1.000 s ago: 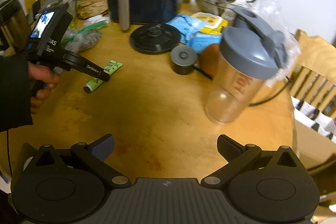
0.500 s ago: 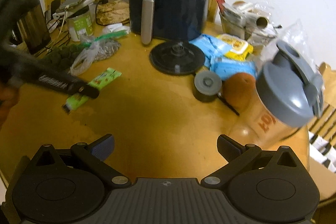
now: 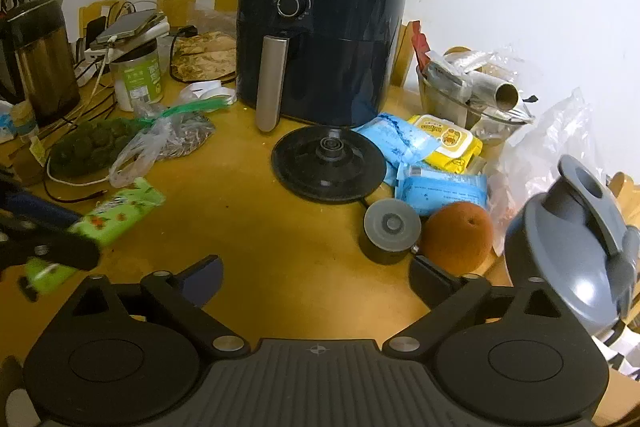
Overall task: Organize objects
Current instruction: 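Grasp the grey-lidded black canister with the right gripper while the left gripper holds the tube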
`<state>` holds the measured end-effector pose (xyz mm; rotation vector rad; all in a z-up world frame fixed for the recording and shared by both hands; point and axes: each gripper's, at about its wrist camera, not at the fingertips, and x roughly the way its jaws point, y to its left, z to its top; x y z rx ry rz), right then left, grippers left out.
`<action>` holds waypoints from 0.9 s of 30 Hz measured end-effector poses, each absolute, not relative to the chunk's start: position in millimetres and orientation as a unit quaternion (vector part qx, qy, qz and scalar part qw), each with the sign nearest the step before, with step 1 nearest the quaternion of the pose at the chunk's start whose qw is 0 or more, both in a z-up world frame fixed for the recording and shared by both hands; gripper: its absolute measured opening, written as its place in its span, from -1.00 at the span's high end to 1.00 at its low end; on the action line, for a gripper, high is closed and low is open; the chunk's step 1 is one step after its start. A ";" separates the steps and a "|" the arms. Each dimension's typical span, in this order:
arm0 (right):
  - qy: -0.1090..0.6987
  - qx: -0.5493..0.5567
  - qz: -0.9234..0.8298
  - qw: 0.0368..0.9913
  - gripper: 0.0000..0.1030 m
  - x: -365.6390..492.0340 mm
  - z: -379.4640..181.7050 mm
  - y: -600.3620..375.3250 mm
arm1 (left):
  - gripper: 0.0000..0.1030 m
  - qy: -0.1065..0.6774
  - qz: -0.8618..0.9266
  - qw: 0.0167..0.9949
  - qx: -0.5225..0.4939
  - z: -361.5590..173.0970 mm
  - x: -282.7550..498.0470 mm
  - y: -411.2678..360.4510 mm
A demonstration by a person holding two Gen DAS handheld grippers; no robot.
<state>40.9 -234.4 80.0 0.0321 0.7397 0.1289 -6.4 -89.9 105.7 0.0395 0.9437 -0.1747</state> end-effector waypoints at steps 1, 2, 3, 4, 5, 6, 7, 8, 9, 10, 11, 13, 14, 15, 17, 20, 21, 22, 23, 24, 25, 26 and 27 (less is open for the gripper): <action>0.360 0.014 0.062 0.931 -0.86 42.9 79.2 -233.8 | 0.47 0.453 -0.082 0.887 0.018 106.9 -8.0 -89.5; 0.358 0.012 0.063 0.931 -0.86 43.7 78.5 -233.2 | 0.47 0.453 -0.081 0.888 0.017 108.0 -9.7 -89.1; 0.358 0.010 0.065 0.931 -0.84 45.8 77.1 -232.4 | 0.47 0.453 -0.080 0.888 0.016 109.1 -11.4 -88.6; 0.359 0.009 0.067 0.931 -0.83 48.1 76.1 -231.8 | 0.47 0.453 -0.080 0.888 0.016 109.9 -13.2 -88.7; 0.360 0.007 0.069 0.930 -0.81 49.7 75.2 -231.2 | 0.47 0.453 -0.080 0.888 0.015 110.8 -15.0 -88.5; 0.359 0.004 0.069 0.931 -0.78 51.4 74.3 -230.0 | 0.47 0.453 -0.080 0.888 0.014 111.7 -16.7 -88.2; 0.359 0.001 0.070 0.931 -0.76 52.6 73.5 -229.2 | 0.47 0.453 -0.080 0.888 0.013 112.3 -18.6 -87.7; 0.359 -0.003 0.073 0.931 -0.73 54.2 72.3 -228.0 | 0.47 0.452 -0.079 0.889 0.011 113.1 -20.6 -87.1; 0.359 -0.008 0.073 0.931 -0.72 56.3 71.0 -226.7 | 0.47 0.451 -0.079 0.889 0.010 113.9 -22.7 -86.5; 0.358 -0.013 0.071 0.931 -0.71 58.0 69.6 -225.9 | 0.47 0.450 -0.078 0.889 0.009 114.5 -24.5 -85.4; 0.358 -0.017 0.069 0.931 -0.70 60.2 68.0 -225.5 | 0.47 0.449 -0.077 0.890 0.008 115.1 -26.7 -84.6; 0.359 -0.023 0.064 0.931 -0.67 64.9 64.5 -224.7 | 0.47 0.449 -0.073 0.890 0.004 116.2 -30.5 -82.3; 0.360 -0.026 0.062 0.931 -0.64 67.3 62.8 -224.4 | 0.47 0.449 -0.072 0.891 0.002 116.5 -32.4 -80.8; 0.361 -0.030 0.059 0.930 -0.63 70.8 60.4 -224.2 | 0.47 0.449 -0.070 0.891 0.000 116.8 -34.5 -79.2; 0.365 -0.038 0.054 0.929 -0.60 76.7 56.5 -223.5 | 0.47 0.450 -0.066 0.891 -0.004 116.7 -37.8 -76.4; 0.367 -0.051 0.052 0.927 -0.58 84.9 49.8 -220.9 | 0.47 0.453 -0.060 0.890 -0.010 116.6 -42.4 -71.6; 0.368 -0.054 0.051 0.927 -0.58 88.4 47.3 -220.4 | 0.47 0.453 -0.058 0.890 -0.013 116.7 -44.2 -69.7; 0.369 -0.056 0.048 0.926 -0.58 91.2 45.6 -220.1 | 0.47 0.453 -0.056 0.890 -0.014 117.2 -45.9 -68.3; 0.370 -0.058 0.047 0.926 -0.58 94.4 43.8 -220.2 | 0.47 0.453 -0.055 0.890 -0.016 117.4 -47.6 -66.5; 0.371 -0.058 0.042 0.926 -0.58 98.0 41.8 -221.2 | 0.47 0.453 -0.052 0.890 -0.017 117.8 -49.2 -64.8; 0.373 -0.057 0.037 0.925 -0.58 101.7 39.8 -223.0 | 0.47 0.453 -0.049 0.890 -0.019 118.2 -50.9 -62.9; 0.375 -0.055 0.033 0.925 -0.58 105.9 37.5 -224.9 | 0.47 0.453 -0.046 0.890 -0.022 118.3 -52.4 -60.8; 0.378 -0.054 0.030 0.924 -0.58 109.7 35.3 -227.1 | 0.47 0.454 -0.043 0.890 -0.025 118.6 -53.8 -58.4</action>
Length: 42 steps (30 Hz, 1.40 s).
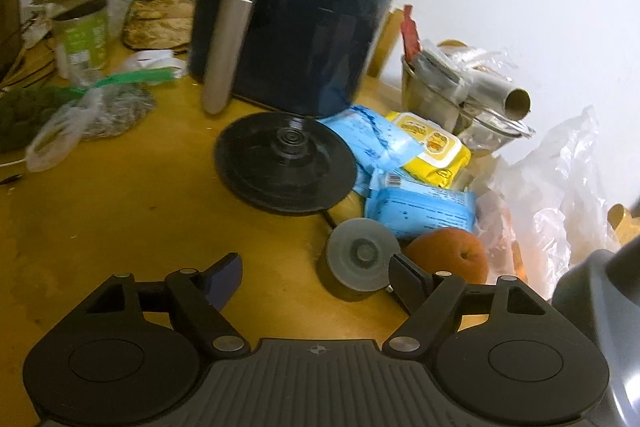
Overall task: Organize objects
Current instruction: 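Grasp the grey-lidded black canister with the right gripper while the left gripper holds the tube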
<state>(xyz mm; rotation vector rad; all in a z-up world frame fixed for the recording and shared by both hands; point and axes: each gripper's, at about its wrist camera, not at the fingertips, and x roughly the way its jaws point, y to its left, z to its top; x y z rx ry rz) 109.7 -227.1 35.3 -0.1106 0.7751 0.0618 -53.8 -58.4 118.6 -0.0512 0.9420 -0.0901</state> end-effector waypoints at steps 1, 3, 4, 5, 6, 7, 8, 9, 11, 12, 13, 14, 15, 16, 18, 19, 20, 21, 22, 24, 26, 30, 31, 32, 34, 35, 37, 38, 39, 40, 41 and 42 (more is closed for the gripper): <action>0.380 -0.051 0.028 0.923 -0.58 113.2 33.2 -229.0 | 0.47 0.454 -0.040 0.890 -0.027 118.7 -55.6 -55.8; 0.385 -0.045 0.021 0.922 -0.58 121.2 28.7 -233.4 | 0.47 0.456 -0.034 0.889 -0.031 118.3 -58.5 -51.3; 0.386 -0.042 0.018 0.921 -0.58 124.4 27.0 -235.7 | 0.47 0.457 -0.031 0.889 -0.034 118.0 -59.7 -48.9; 0.388 -0.038 0.017 0.921 -0.58 128.1 25.2 -237.9 | 0.47 0.457 -0.028 0.888 -0.036 117.9 -60.8 -46.8; 0.390 -0.035 0.013 0.920 -0.58 131.5 23.7 -239.7 | 0.47 0.458 -0.025 0.888 -0.037 117.7 -61.8 -44.9; 0.392 -0.032 0.010 0.919 -0.58 135.0 22.2 -241.3 | 0.47 0.458 -0.022 0.888 -0.039 117.5 -62.7 -42.9; 0.393 -0.030 0.009 0.919 -0.57 137.9 20.7 -242.4 | 0.47 0.459 -0.020 0.887 -0.041 117.2 -63.5 -41.0; 0.396 -0.025 0.007 0.918 -0.57 141.8 18.8 -244.0 | 0.47 0.459 -0.017 0.887 -0.043 117.2 -64.4 -39.1; 0.401 -0.016 0.002 0.916 -0.54 147.2 15.8 -246.6 | 0.47 0.459 -0.013 0.887 -0.045 117.7 -66.3 -36.2; 0.404 -0.007 0.000 0.915 -0.52 150.4 14.1 -248.5 | 0.47 0.458 -0.011 0.887 -0.047 118.1 -67.2 -34.5; 0.406 0.000 0.001 0.914 -0.51 152.2 12.6 -249.8 | 0.47 0.458 -0.009 0.888 -0.048 118.7 -68.2 -33.0; 0.410 0.009 -0.001 0.912 -0.51 154.8 10.5 -251.5 | 0.47 0.457 -0.007 0.888 -0.049 118.9 -69.0 -31.5; 0.412 0.015 -0.003 0.911 -0.49 156.6 8.8 -252.6 | 0.47 0.456 -0.005 0.888 -0.050 119.5 -69.9 -30.1; 0.415 0.021 -0.006 0.910 -0.47 158.6 6.5 -253.7 | 0.47 0.456 -0.004 0.889 -0.051 119.9 -70.5 -29.3; 0.423 0.034 -0.012 0.905 -0.40 162.3 1.5 -256.5 | 0.47 0.455 -0.001 0.889 -0.053 120.7 -71.4 -26.9; 0.426 0.040 -0.015 0.904 -0.38 163.6 -0.6 -257.9 | 0.47 0.455 0.000 0.889 -0.054 121.0 -71.7 -26.0; 0.429 0.045 -0.016 0.902 -0.36 164.2 -2.1 -259.0 | 0.47 0.455 0.001 0.889 -0.055 121.1 -71.9 -25.3; 0.430 0.050 -0.017 0.901 -0.35 164.6 -3.6 -260.5 | 0.47 0.455 0.002 0.889 -0.056 121.2 -72.2 -24.6; 0.430 0.056 -0.016 0.901 -0.35 165.3 -4.3 -261.6 | 0.47 0.455 0.002 0.889 -0.056 121.2 -72.7 -23.6; 0.428 0.070 -0.011 0.901 -0.32 166.1 -5.5 -264.5 | 0.47 0.456 0.003 0.888 -0.057 121.1 -73.0 -22.5; 0.427 0.080 -0.011 0.901 -0.25 167.0 -6.1 -267.5 | 0.47 0.456 0.004 0.888 -0.057 120.8 -73.0 -21.7; 0.424 0.088 -0.007 0.901 -0.19 168.4 -7.6 -272.3 | 0.47 0.452 0.003 0.890 -0.057 121.6 -74.2 -22.3; 0.425 0.084 -0.006 0.902 -0.19 168.6 -7.2 -271.6 | 0.47 0.451 0.003 0.891 -0.057 122.2 -74.7 -22.5; 0.426 0.080 -0.005 0.901 -0.19 168.5 -6.6 -270.6 | 0.47 0.449 0.002 0.891 -0.057 122.6 -75.3 -22.8; 0.422 0.071 -0.004 0.904 -0.19 166.7 -4.3 -268.1 | 0.47 0.449 0.002 0.892 -0.057 123.0 -76.0 -23.0; 0.418 0.064 -0.001 0.906 -0.18 165.2 -2.6 -266.1 | 0.47 0.449 0.002 0.892 -0.057 123.0 -76.0 -23.0; 0.409 0.052 0.007 0.911 -0.18 161.9 2.1 -261.6 | 0.47 0.448 0.003 0.892 -0.057 123.5 -76.4 -23.1; 0.405 0.045 0.013 0.913 -0.18 160.2 4.8 -259.5 | 0.47 0.447 0.003 0.893 -0.057 123.7 -76.7 -23.1; 0.399 0.037 0.019 0.916 -0.18 158.0 8.5 -256.7 | 0.47 0.447 0.004 0.893 -0.057 124.0 -76.7 -23.1; 0.394 0.030 0.024 0.918 -0.18 155.9 11.9 -254.1 | 0.47 0.446 0.004 0.893 -0.057 124.5 -77.2 -22.9; 0.390 0.023 0.029 0.920 -0.18 153.8 14.8 -251.9 | 0.47 0.445 0.004 0.894 -0.057 124.8 -77.7 -23.0; 0.384 0.015 0.035 0.922 -0.18 150.9 19.1 -249.3 | 0.47 0.445 0.005 0.894 -0.057 125.2 -78.2 -23.3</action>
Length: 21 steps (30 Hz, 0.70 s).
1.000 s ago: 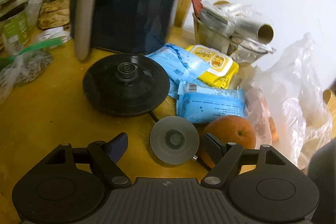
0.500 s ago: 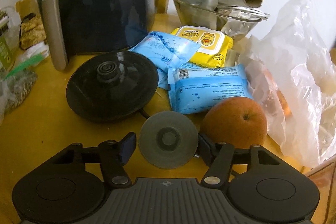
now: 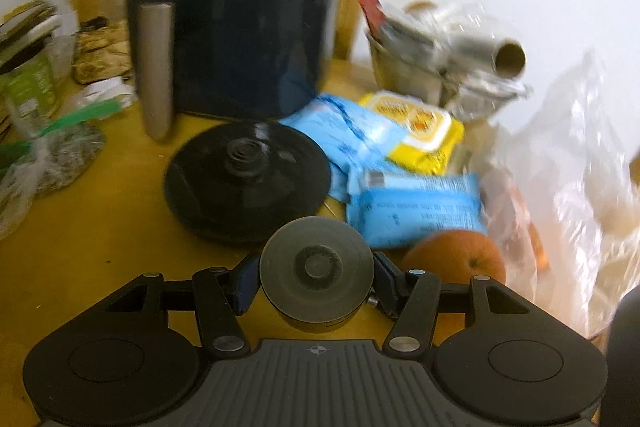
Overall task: Organize objects
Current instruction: 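Grasp the grey-lidded black canister with the right gripper while the left gripper holds the tube, then carry the tube and canister over the box and lower the tube with the left gripper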
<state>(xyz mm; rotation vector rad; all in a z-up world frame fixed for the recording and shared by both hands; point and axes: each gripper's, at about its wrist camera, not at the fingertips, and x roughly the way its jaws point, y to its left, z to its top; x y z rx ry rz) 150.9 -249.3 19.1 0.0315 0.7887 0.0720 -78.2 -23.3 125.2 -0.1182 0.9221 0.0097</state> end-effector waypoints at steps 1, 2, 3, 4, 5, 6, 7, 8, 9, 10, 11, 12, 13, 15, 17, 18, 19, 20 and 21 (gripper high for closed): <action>0.379 0.010 0.040 0.924 -0.18 148.8 22.4 -247.5 | 0.47 0.444 0.005 0.894 -0.057 125.6 -78.9 -23.7; 0.374 0.003 0.046 0.926 -0.18 146.4 26.0 -245.6 | 0.47 0.444 0.005 0.894 -0.057 126.0 -79.4 -23.8; 0.368 -0.006 0.052 0.929 -0.18 142.9 30.4 -243.5 | 0.47 0.443 0.004 0.895 -0.057 126.2 -79.8 -24.4; 0.362 -0.014 0.058 0.930 -0.18 140.1 34.0 -241.2 | 0.47 0.443 0.004 0.895 -0.057 126.5 -80.4 -24.6; 0.356 -0.022 0.064 0.932 -0.18 136.5 37.8 -238.8 | 0.47 0.442 0.004 0.895 -0.057 126.6 -80.7 -24.7; 0.351 -0.031 0.069 0.933 -0.18 132.6 41.5 -236.5 | 0.47 0.442 0.004 0.895 -0.058 126.7 -80.9 -25.0; 0.346 -0.039 0.073 0.935 -0.18 128.8 44.4 -234.9 | 0.47 0.442 0.004 0.895 -0.058 126.8 -81.0 -25.0; 0.342 -0.045 0.078 0.936 -0.18 125.8 47.0 -233.8 | 0.47 0.441 0.003 0.896 -0.057 127.2 -81.4 -25.4; 0.337 -0.051 0.081 0.937 -0.18 121.8 49.8 -232.9 | 0.47 0.440 0.003 0.896 -0.057 127.4 -81.5 -25.8; 0.332 -0.058 0.084 0.938 -0.18 116.9 52.5 -231.9 | 0.47 0.440 0.002 0.896 -0.056 127.5 -81.3 -26.8; 0.328 -0.065 0.087 0.938 -0.18 112.6 54.7 -231.0 | 0.47 0.440 0.001 0.896 -0.055 127.8 -81.3 -27.6; 0.323 -0.073 0.089 0.939 -0.18 108.1 57.2 -230.5 | 0.47 0.440 0.000 0.896 -0.055 127.9 -81.4 -28.5; 0.320 -0.078 0.091 0.940 -0.18 105.0 59.3 -230.5 | 0.47 0.439 -0.001 0.897 -0.054 127.8 -81.3 -29.6; 0.315 -0.084 0.095 0.941 -0.18 97.5 63.9 -231.4 | 0.47 0.438 -0.002 0.897 -0.053 128.3 -82.0 -31.8; 0.308 -0.092 0.101 0.941 -0.18 87.9 69.6 -232.3 | 0.47 0.437 -0.005 0.898 -0.051 128.6 -82.8 -34.8; 0.304 -0.096 0.105 0.942 -0.18 83.0 72.6 -232.8 | 0.47 0.437 -0.005 0.898 -0.050 128.7 -83.3 -36.4; 0.300 -0.101 0.107 0.943 -0.18 78.3 75.6 -233.4 | 0.47 0.436 -0.007 0.898 -0.049 128.8 -83.8 -38.0; 0.297 -0.104 0.110 0.943 -0.18 74.3 78.1 -233.8 | 0.47 0.436 -0.008 0.899 -0.049 129.1 -84.3 -39.5; 0.296 -0.105 0.113 0.943 -0.18 69.9 81.2 -235.0 | 0.47 0.435 -0.009 0.899 -0.048 129.4 -84.6 -40.8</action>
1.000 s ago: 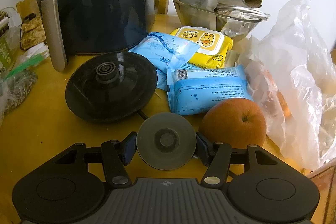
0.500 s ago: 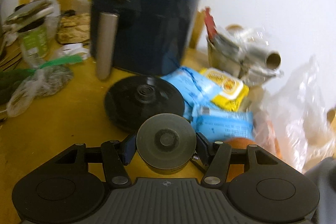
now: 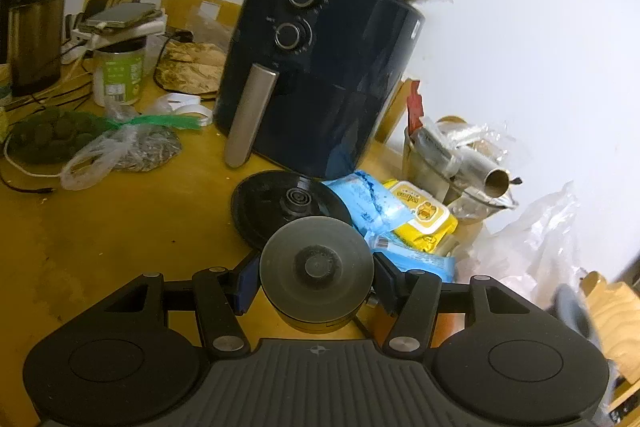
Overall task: Organize objects
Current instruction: 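Carry the tube and canister over the box and lower the tube with the left gripper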
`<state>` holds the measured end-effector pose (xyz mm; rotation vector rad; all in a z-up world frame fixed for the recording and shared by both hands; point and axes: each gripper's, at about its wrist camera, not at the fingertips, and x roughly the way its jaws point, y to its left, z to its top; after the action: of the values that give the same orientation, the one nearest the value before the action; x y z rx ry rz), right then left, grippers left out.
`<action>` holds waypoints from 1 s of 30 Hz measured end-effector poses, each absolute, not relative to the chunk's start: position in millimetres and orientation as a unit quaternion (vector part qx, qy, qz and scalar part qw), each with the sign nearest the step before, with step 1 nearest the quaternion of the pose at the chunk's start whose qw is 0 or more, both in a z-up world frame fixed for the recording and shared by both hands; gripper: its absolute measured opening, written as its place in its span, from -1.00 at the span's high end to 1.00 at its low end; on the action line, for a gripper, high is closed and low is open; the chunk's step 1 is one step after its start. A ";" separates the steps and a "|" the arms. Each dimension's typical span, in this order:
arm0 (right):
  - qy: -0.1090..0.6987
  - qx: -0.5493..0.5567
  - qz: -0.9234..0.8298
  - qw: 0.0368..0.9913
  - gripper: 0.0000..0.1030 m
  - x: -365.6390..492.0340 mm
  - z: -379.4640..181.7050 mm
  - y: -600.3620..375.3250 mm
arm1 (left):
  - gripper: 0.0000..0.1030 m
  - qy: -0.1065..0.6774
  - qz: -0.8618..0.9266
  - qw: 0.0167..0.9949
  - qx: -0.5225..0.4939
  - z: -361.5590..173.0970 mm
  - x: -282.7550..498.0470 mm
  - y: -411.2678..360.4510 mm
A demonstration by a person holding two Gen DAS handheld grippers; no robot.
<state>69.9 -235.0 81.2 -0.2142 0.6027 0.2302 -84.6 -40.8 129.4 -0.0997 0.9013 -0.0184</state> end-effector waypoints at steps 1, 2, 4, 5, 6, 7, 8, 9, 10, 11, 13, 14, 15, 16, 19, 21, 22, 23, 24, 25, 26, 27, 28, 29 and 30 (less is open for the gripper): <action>0.296 -0.104 0.116 0.942 -0.18 66.9 83.4 -236.1 | 0.47 0.435 -0.010 0.899 -0.047 129.8 -84.8 -42.4; 0.296 -0.101 0.120 0.942 -0.18 64.0 85.4 -237.5 | 0.47 0.434 -0.011 0.900 -0.046 130.3 -85.1 -43.9; 0.296 -0.096 0.122 0.942 -0.18 57.7 90.4 -240.8 | 0.47 0.432 -0.014 0.901 -0.044 131.5 -86.3 -46.8; 0.297 -0.092 0.126 0.942 -0.18 55.2 92.7 -242.9 | 0.47 0.431 -0.016 0.901 -0.043 132.0 -86.9 -48.2; 0.297 -0.085 0.128 0.942 -0.18 52.0 95.4 -245.5 | 0.47 0.431 -0.017 0.901 -0.042 132.7 -87.3 -49.6; 0.297 -0.081 0.131 0.942 -0.18 48.7 97.7 -247.5 | 0.47 0.430 -0.018 0.902 -0.041 133.3 -87.7 -50.9; 0.298 -0.077 0.136 0.942 -0.18 45.5 100.2 -249.5 | 0.47 0.429 -0.019 0.902 -0.040 134.0 -88.1 -51.9; 0.298 -0.072 0.141 0.941 -0.18 41.6 102.8 -251.7 | 0.47 0.428 -0.020 0.903 -0.039 134.7 -88.4 -53.1; 0.299 -0.068 0.144 0.941 -0.18 38.5 104.7 -253.1 | 0.47 0.427 -0.021 0.903 -0.038 135.5 -88.8 -54.2; 0.300 -0.063 0.148 0.940 -0.18 34.9 107.0 -255.1 | 0.47 0.426 -0.023 0.904 -0.036 136.3 -89.2 -55.4; 0.304 -0.053 0.152 0.939 -0.18 27.9 110.3 -259.4 | 0.47 0.423 -0.025 0.905 -0.033 137.6 -90.1 -58.1; 0.305 -0.048 0.154 0.938 -0.18 24.7 111.3 -261.2 | 0.47 0.423 -0.026 0.905 -0.032 138.2 -90.7 -59.5; 0.308 -0.041 0.156 0.938 -0.18 20.7 112.4 -264.0 | 0.47 0.422 -0.027 0.906 -0.031 138.6 -91.1 -60.6; 0.309 -0.035 0.165 0.936 -0.18 17.5 113.2 -265.7 | 0.47 0.421 -0.028 0.906 -0.030 138.8 -92.0 -62.1; 0.318 -0.022 0.169 0.933 -0.18 7.7 114.0 -270.8 | 0.47 0.421 -0.033 0.906 -0.027 139.1 -95.2 -67.1; 0.325 -0.014 0.172 0.930 -0.18 0.9 112.8 -274.0 | 0.47 0.421 -0.036 0.906 -0.026 138.7 -97.1 -70.8; 0.329 -0.012 0.172 0.928 -0.18 -1.4 111.7 -274.7 | 0.47 0.422 -0.038 0.906 -0.025 138.4 -98.0 -72.9; 0.334 -0.010 0.174 0.926 -0.18 -3.4 110.3 -275.5 | 0.47 0.422 -0.040 0.905 -0.024 138.1 -99.2 -75.1; 0.339 -0.006 0.174 0.924 -0.18 -5.8 109.2 -276.9 | 0.47 0.422 -0.042 0.905 -0.023 137.9 -100.4 -77.1; 0.344 0.000 0.175 0.922 -0.18 -8.6 108.5 -278.3 | 0.47 0.422 -0.044 0.905 -0.022 137.8 -101.8 -79.0; 0.348 0.004 0.176 0.921 -0.18 -11.2 107.6 -279.6 | 0.47 0.423 -0.046 0.905 -0.021 137.5 -102.8 -81.2; 0.353 0.009 0.177 0.919 -0.18 -14.4 106.7 -281.1 | 0.47 0.424 -0.048 0.904 -0.020 137.0 -103.6 -83.4; 0.356 0.013 0.178 0.917 -0.18 -17.0 106.2 -282.4 | 0.47 0.425 -0.051 0.904 -0.019 136.6 -104.8 -85.1; 0.352 0.014 0.204 0.913 -0.18 -20.5 105.4 -282.9 | 0.47 0.425 -0.054 0.903 -0.018 136.0 -106.0 -87.1; 0.353 0.016 0.205 0.913 -0.18 -24.7 104.9 -284.0 | 0.47 0.426 -0.056 0.903 -0.016 135.4 -107.3 -89.6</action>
<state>-24.7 -284.0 104.9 0.0321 0.7277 0.4233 -107.3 -89.6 135.4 -0.0334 0.8801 -0.1157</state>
